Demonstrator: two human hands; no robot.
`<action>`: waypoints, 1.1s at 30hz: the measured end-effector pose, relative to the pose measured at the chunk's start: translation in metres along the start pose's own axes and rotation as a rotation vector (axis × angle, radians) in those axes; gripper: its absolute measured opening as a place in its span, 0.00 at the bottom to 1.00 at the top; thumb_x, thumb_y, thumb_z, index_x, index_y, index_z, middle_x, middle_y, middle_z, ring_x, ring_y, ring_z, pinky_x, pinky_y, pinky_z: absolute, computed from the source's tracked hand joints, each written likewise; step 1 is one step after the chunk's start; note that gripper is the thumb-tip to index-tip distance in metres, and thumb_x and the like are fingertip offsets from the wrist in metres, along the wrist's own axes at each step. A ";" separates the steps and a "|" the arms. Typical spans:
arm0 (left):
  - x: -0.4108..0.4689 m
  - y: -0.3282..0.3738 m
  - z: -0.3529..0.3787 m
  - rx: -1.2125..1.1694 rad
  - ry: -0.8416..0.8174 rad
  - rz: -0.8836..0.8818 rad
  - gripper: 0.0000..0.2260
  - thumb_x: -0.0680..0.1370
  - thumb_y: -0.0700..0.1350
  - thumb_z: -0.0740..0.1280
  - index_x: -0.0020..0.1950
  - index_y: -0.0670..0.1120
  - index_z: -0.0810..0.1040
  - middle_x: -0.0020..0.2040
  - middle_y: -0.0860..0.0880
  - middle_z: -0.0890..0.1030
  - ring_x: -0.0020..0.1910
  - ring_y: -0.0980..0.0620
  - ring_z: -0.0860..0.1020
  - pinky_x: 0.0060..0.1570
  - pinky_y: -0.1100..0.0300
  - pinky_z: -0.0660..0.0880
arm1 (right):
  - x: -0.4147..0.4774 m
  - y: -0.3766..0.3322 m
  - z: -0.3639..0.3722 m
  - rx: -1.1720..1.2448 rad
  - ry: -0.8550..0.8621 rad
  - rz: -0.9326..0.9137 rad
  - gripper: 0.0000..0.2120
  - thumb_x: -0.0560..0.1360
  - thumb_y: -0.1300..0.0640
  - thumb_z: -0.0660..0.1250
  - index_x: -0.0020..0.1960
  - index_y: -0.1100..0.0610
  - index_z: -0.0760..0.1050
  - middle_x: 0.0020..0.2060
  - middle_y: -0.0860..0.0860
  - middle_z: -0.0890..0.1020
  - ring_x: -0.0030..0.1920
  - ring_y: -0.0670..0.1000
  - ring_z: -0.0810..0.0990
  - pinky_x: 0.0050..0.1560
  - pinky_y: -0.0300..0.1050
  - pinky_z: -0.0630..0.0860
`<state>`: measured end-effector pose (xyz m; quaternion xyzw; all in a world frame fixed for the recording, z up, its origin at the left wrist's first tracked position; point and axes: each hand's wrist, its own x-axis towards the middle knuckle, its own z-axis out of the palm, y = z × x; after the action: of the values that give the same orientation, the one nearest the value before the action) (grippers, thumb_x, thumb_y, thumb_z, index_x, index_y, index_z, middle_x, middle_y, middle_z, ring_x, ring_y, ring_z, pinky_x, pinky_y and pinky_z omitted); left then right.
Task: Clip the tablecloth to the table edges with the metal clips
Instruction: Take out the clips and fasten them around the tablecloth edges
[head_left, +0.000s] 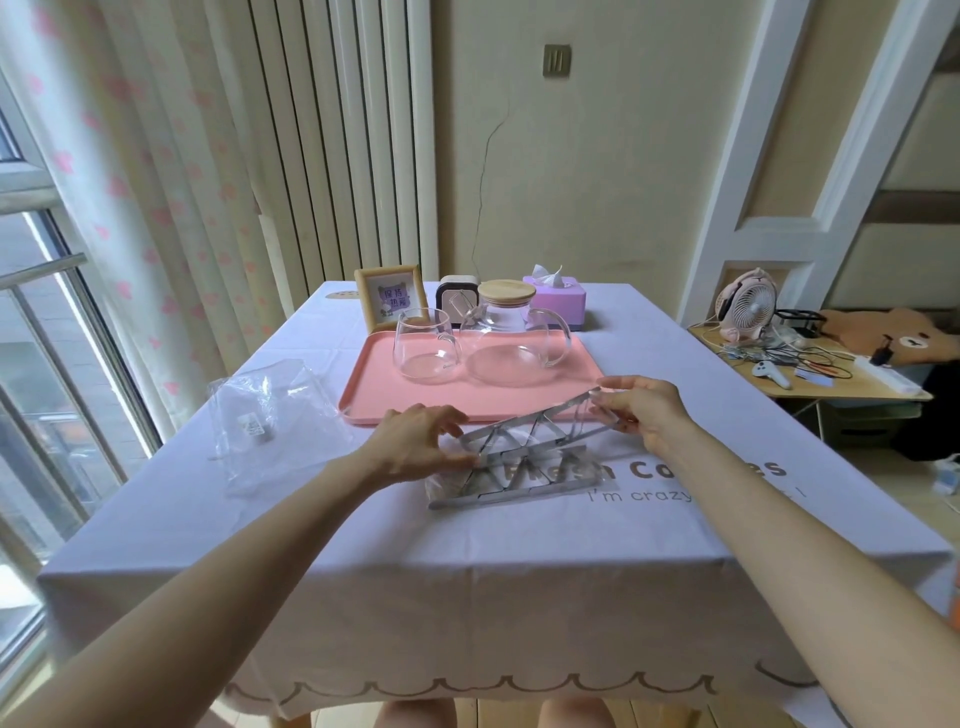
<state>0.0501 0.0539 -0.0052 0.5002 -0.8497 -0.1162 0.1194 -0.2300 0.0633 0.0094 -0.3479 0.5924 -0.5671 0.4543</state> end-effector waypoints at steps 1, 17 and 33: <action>0.002 0.001 0.002 0.023 -0.009 -0.004 0.30 0.70 0.66 0.65 0.65 0.50 0.71 0.59 0.55 0.78 0.59 0.52 0.74 0.55 0.53 0.65 | 0.001 0.002 0.001 -0.017 0.010 -0.003 0.11 0.68 0.76 0.68 0.44 0.62 0.77 0.23 0.51 0.80 0.21 0.46 0.77 0.26 0.33 0.76; -0.021 -0.020 0.003 -0.144 0.051 0.144 0.36 0.57 0.75 0.63 0.53 0.50 0.76 0.49 0.54 0.76 0.50 0.53 0.73 0.52 0.54 0.72 | -0.019 0.024 0.007 -0.835 -0.256 -0.508 0.07 0.67 0.59 0.73 0.42 0.49 0.81 0.41 0.49 0.83 0.47 0.51 0.78 0.51 0.45 0.74; -0.027 -0.009 0.011 -0.346 -0.036 0.010 0.12 0.70 0.55 0.71 0.45 0.50 0.72 0.41 0.55 0.71 0.41 0.55 0.71 0.40 0.68 0.68 | -0.035 0.028 0.034 -1.215 -0.542 -0.634 0.40 0.51 0.28 0.64 0.60 0.42 0.76 0.49 0.43 0.76 0.51 0.44 0.70 0.56 0.42 0.65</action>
<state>0.0668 0.0742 -0.0212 0.4658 -0.8215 -0.2693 0.1889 -0.1836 0.0867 -0.0117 -0.8208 0.5400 -0.1370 0.1264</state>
